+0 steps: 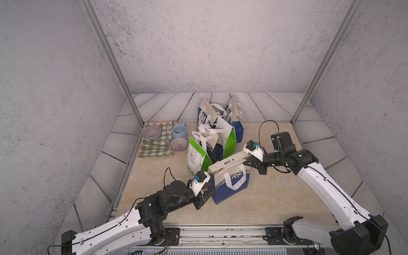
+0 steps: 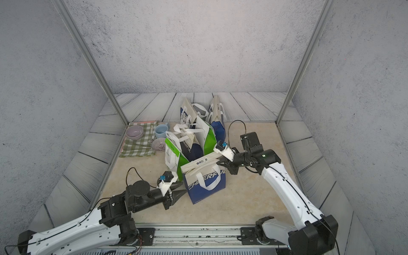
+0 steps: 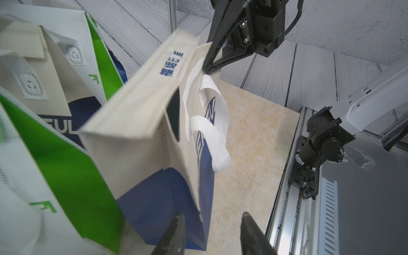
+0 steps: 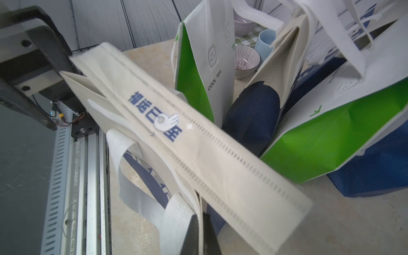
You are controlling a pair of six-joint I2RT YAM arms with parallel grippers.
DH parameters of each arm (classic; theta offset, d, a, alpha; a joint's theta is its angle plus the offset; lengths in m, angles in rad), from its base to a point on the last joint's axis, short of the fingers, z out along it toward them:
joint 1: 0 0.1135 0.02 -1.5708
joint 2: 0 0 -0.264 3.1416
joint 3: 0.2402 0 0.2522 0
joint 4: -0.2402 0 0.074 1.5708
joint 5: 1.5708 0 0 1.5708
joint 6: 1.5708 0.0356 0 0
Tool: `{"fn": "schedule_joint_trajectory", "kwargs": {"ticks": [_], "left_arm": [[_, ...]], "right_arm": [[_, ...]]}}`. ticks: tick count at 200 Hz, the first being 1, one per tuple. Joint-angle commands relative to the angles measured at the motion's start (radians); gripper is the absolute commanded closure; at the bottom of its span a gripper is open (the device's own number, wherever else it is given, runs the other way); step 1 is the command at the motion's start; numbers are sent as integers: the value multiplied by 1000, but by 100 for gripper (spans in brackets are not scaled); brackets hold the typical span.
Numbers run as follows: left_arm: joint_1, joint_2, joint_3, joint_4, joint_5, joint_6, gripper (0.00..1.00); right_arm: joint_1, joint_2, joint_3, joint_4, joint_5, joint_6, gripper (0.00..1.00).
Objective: Open the takeout bag
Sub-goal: Pick up the takeout bag at the center of the board.
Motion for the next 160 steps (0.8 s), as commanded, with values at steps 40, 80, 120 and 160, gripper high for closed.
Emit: {"fn": "schedule_joint_trajectory", "kwargs": {"ticks": [40,80,120,160], "left_arm": [[5,-48,21,-73,-12,-25,58],[6,-83,45,-150,-18,-39,57],[5,-126,43,-188,-22,-57,57],[6,-146,54,-230,-23,-65,58]], "right_arm": [[-61,-63,95,2,112,110,100],[-186,-53,128,36,257,244,100],[-288,-31,155,100,398,336,100],[-416,77,203,259,515,487,100]]}}
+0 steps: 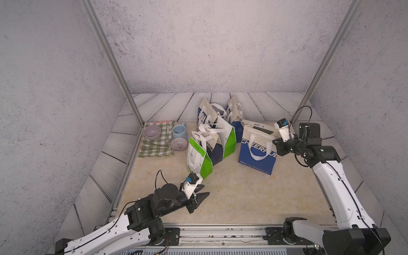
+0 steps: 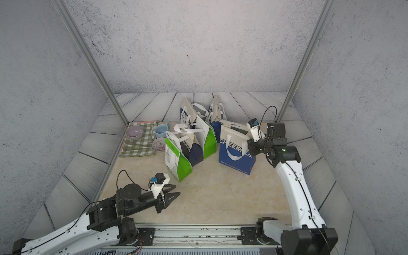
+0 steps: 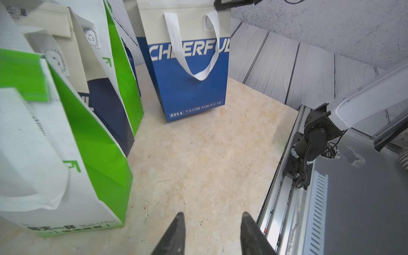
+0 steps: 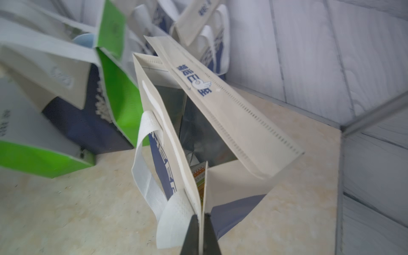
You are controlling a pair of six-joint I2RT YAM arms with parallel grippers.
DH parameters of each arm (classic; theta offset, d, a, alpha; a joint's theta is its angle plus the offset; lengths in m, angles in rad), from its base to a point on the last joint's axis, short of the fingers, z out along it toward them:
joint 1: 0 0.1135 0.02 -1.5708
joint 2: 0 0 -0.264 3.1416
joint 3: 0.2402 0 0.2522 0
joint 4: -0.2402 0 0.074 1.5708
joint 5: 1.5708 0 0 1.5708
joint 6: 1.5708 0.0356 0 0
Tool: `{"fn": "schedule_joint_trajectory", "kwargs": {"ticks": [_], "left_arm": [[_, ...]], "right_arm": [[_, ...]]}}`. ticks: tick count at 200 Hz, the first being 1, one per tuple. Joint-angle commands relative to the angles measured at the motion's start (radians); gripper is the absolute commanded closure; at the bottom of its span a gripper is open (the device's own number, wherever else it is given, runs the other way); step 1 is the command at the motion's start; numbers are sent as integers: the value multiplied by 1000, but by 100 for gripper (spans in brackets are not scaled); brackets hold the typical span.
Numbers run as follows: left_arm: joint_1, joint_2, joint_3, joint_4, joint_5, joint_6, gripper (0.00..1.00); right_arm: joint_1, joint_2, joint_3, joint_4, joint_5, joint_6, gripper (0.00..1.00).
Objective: Open the takeout bag
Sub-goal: Pick up the takeout bag at the center of the board, then place the takeout bag at the corner of the board.
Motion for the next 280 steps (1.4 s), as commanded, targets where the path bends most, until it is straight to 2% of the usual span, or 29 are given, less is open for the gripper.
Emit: {"fn": "schedule_joint_trajectory", "kwargs": {"ticks": [1,48,91,96,111,146,192,241,280], "left_arm": [[6,-16,38,-43,-11,-11,57],[6,-56,35,-83,-25,-26,57],[3,-70,39,-121,-14,-41,57],[3,-73,41,-128,-20,-42,57],[4,-84,43,-141,-26,-43,57],[3,-98,39,-131,-23,-40,57],[4,-96,42,-135,-8,-41,57],[3,-103,41,-138,-11,-43,57],[3,-100,40,-140,-10,-42,57]], "right_arm": [[-55,61,70,186,108,132,100],[-143,351,296,323,173,240,100],[-178,662,644,324,263,249,100],[-183,686,674,319,226,216,100],[-177,703,644,441,177,150,100],[-145,727,612,549,253,210,100],[-143,746,561,656,188,181,100],[-139,784,490,701,199,203,100],[-161,834,537,694,229,239,100]]}}
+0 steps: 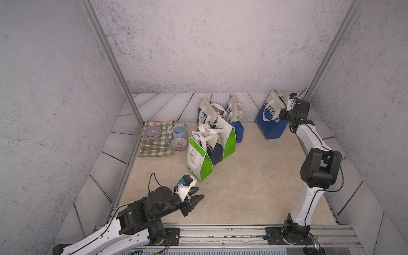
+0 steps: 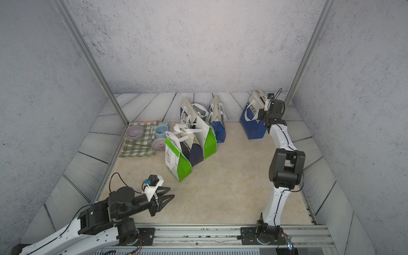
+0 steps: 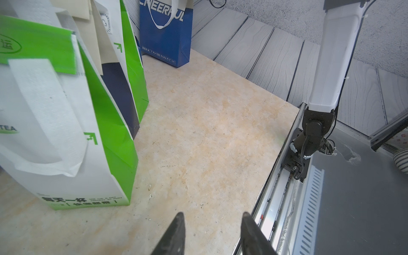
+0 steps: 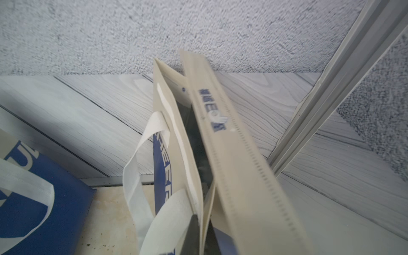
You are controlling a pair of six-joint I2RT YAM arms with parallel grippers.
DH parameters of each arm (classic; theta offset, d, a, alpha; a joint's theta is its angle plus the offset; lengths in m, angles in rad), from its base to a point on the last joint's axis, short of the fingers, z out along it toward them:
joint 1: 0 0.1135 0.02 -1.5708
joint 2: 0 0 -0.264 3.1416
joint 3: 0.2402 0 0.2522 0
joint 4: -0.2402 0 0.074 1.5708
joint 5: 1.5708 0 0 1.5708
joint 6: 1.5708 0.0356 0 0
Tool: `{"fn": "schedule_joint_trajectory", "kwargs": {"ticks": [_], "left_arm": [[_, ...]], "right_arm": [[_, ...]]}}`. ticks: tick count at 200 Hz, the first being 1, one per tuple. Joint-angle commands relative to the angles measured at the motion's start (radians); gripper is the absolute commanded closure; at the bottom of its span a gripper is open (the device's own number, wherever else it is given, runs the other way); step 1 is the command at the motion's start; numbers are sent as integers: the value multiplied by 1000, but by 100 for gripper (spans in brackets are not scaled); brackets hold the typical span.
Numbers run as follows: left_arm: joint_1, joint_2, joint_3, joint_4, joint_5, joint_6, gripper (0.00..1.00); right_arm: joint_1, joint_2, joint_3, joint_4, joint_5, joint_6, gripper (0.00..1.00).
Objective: Open the takeout bag
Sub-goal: Place the takeout bag at the corner of the board.
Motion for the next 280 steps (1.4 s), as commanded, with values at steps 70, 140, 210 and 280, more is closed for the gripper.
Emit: {"fn": "schedule_joint_trajectory", "kwargs": {"ticks": [70,140,210,280], "left_arm": [[4,8,24,-9,-11,-3,57],[3,11,23,-9,-9,-4,57],[3,7,23,-13,-12,-6,57],[4,7,24,-4,-26,-4,57]], "right_arm": [[-99,40,39,202,108,120,100],[-131,68,63,288,168,30,100],[-132,76,53,251,209,58,98],[-129,-144,-215,166,179,263,28]]}}
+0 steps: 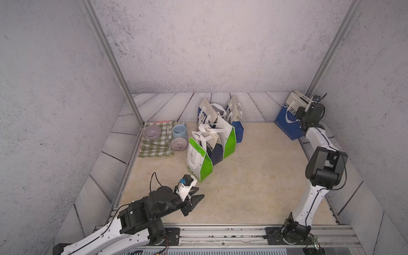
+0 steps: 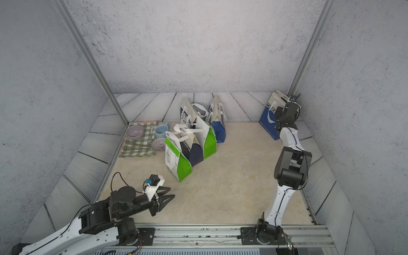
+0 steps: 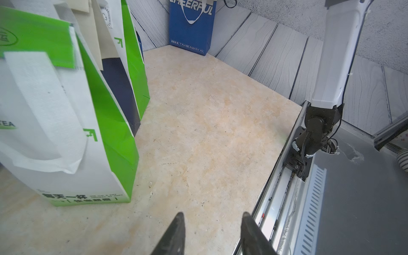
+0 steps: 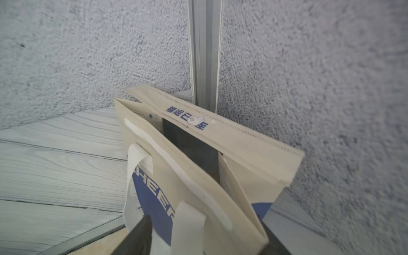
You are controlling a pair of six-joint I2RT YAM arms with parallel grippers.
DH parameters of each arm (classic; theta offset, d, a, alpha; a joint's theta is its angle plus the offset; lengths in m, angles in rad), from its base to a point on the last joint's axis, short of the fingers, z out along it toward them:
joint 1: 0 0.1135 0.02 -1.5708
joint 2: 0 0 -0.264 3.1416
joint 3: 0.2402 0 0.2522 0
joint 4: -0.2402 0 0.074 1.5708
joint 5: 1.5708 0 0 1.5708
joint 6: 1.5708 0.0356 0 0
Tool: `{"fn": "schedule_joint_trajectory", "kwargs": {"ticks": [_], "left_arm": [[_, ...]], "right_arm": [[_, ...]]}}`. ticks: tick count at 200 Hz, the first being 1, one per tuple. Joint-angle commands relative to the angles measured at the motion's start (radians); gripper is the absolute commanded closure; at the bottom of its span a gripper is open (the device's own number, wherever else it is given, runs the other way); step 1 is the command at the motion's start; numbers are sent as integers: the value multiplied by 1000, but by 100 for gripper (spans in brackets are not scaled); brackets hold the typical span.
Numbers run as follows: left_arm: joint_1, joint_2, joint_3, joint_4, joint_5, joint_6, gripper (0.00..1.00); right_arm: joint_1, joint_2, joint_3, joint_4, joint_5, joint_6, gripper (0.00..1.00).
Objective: Open the takeout bag
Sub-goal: Place the takeout bag at the corner of the board, then pick up the takeout bag at the center of the board.
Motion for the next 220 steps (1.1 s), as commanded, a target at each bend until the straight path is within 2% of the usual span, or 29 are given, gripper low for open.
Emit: {"fn": "schedule_joint_trajectory", "kwargs": {"ticks": [1,38,64,100,128,149,179,190,220], "left_arm": [[4,-8,23,1,-16,-1,57],[3,-15,24,-7,-34,-1,57],[4,-24,21,3,-59,-5,57],[4,-8,11,23,-137,-30,56],[4,6,-6,29,-194,-62,56],[4,15,7,6,-224,-73,56],[3,24,38,-67,-328,-112,54],[4,22,44,-89,-369,-126,54],[6,11,43,-136,-454,-161,54]], "right_arm": [[7,-132,-120,-21,-9,122,27],[27,-304,-339,-41,-65,193,26],[64,-486,-525,-79,-126,228,26],[287,-778,-751,-138,-192,172,26],[454,-920,-773,-216,-229,131,26],[557,-952,-727,-300,-307,68,26],[718,-942,-688,-312,-391,85,28],[790,-927,-687,-285,-392,101,29],[1002,-829,-640,-264,-351,32,29]]}}
